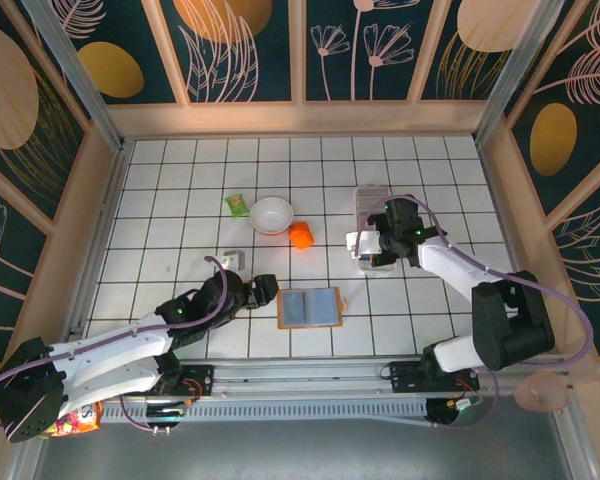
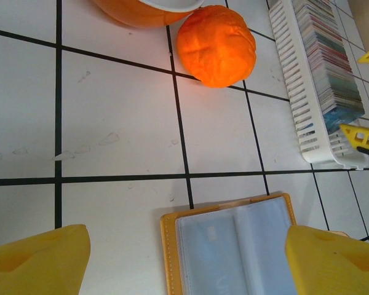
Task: Put the credit cards into the card holder
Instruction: Pick up the credit card from the storage box.
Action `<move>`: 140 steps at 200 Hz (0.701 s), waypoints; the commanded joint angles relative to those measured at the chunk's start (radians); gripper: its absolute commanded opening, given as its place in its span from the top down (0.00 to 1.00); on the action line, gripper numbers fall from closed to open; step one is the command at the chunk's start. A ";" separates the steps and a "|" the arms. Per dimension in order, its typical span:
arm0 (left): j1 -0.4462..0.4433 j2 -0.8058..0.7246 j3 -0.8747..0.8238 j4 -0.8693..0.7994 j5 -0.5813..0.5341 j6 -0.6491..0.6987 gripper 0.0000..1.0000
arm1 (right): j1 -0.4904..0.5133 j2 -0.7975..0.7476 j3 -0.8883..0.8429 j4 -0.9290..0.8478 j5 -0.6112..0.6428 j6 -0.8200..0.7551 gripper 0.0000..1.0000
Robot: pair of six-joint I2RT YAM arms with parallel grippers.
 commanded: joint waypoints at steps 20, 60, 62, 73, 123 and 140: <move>-0.004 0.005 -0.013 0.025 0.019 0.003 0.19 | 0.015 0.068 -0.009 0.079 0.078 -0.036 0.21; -0.005 0.002 -0.018 0.024 0.023 -0.005 0.20 | 0.015 0.068 -0.004 0.090 0.099 -0.040 0.28; -0.006 0.002 -0.019 0.025 0.024 -0.005 0.20 | 0.015 0.068 -0.005 0.090 0.100 -0.041 0.28; -0.004 0.002 -0.021 0.030 0.031 -0.006 0.21 | 0.016 0.062 -0.005 0.087 0.101 -0.039 0.30; -0.005 0.002 -0.030 0.040 0.035 -0.019 0.22 | 0.015 0.028 0.008 0.034 0.091 -0.039 0.44; -0.005 0.003 -0.033 0.042 0.034 -0.025 0.22 | 0.013 0.022 0.004 0.032 0.095 -0.041 0.52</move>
